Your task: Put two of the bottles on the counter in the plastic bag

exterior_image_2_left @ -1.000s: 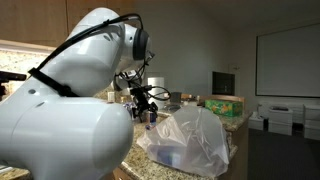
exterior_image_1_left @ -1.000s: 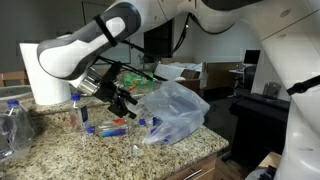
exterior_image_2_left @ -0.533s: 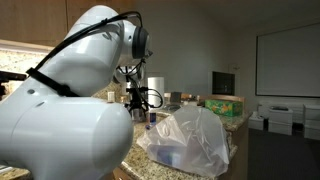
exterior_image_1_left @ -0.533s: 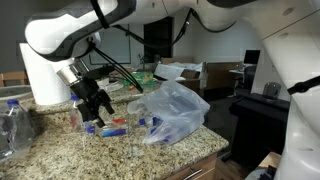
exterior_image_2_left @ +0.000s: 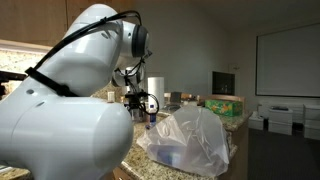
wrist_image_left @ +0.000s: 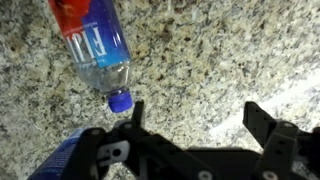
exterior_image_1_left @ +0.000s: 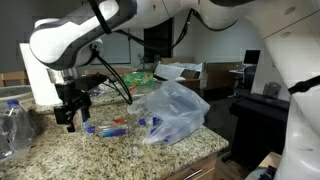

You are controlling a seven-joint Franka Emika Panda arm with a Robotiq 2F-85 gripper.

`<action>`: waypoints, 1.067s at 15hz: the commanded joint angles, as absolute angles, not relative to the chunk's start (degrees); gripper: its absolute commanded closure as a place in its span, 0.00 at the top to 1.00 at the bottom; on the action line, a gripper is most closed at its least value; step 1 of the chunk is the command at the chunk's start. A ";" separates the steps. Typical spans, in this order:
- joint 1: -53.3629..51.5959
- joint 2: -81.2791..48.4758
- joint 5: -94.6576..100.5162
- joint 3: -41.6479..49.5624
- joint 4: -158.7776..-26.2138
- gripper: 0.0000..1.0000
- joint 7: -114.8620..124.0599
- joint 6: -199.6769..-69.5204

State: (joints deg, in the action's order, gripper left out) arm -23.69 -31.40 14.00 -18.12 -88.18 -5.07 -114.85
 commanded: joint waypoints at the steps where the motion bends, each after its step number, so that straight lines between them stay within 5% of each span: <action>1: -24.00 -29.85 14.07 -17.13 -92.87 1.00 -7.27 -119.88; 16: -24.76 -31.67 20.02 -11.45 -86.54 1.00 -6.60 -122.64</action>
